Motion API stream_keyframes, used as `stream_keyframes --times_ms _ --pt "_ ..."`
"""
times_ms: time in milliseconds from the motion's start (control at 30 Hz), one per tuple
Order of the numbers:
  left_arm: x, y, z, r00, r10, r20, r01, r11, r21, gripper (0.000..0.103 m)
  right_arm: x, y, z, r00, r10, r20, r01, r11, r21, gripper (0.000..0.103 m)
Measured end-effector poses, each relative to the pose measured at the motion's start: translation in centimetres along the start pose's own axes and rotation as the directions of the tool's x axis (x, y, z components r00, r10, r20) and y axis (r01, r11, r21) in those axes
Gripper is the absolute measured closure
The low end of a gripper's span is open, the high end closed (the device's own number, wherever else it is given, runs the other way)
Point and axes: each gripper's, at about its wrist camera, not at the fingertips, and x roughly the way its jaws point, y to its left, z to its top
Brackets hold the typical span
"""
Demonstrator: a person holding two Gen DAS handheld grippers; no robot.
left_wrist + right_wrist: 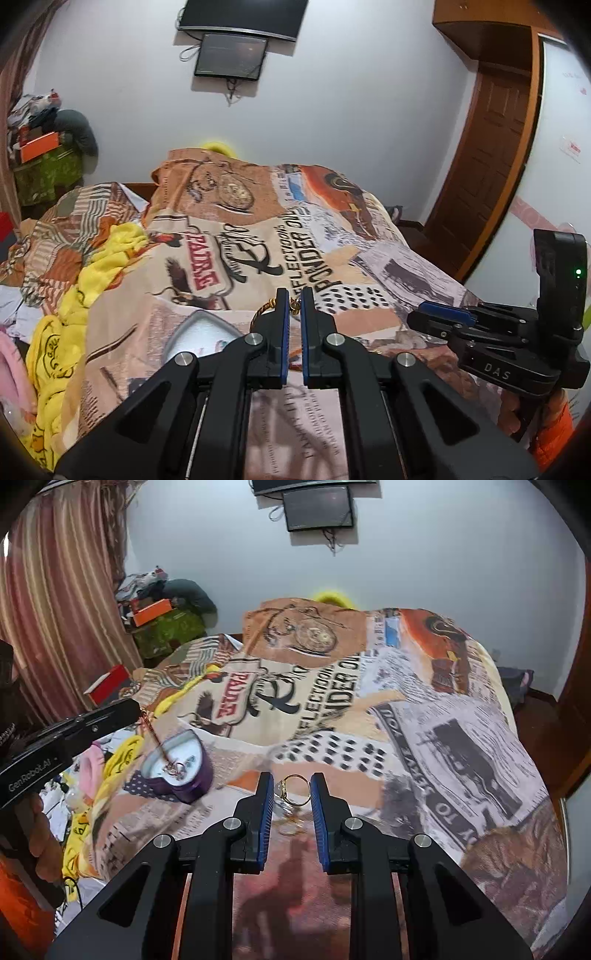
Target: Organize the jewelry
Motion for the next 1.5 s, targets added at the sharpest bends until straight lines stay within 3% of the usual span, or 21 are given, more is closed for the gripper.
stream_keyframes --times_ms 400,633,1200,1500 --pt "-1.8 4.7 0.2 0.996 0.081 0.028 -0.079 0.995 -0.062 0.099 2.2 4.6 1.6 0.995 0.101 -0.001 -0.101 0.993 -0.056 0.085" --pt "-1.6 6.4 -0.2 0.995 0.092 0.025 -0.090 0.993 -0.081 0.099 3.5 7.2 2.6 0.991 0.137 -0.010 -0.137 0.986 -0.097 0.085" --pt "3.1 9.4 -2.9 0.993 0.045 -0.112 -0.060 0.989 -0.137 0.099 8.9 9.0 2.2 0.974 0.169 -0.149 -0.186 0.977 -0.105 0.085" --pt "4.9 10.8 -2.9 0.990 0.011 -0.137 -0.036 0.984 -0.176 0.099 10.9 9.1 2.1 0.963 0.170 -0.208 -0.191 0.978 -0.087 0.085"
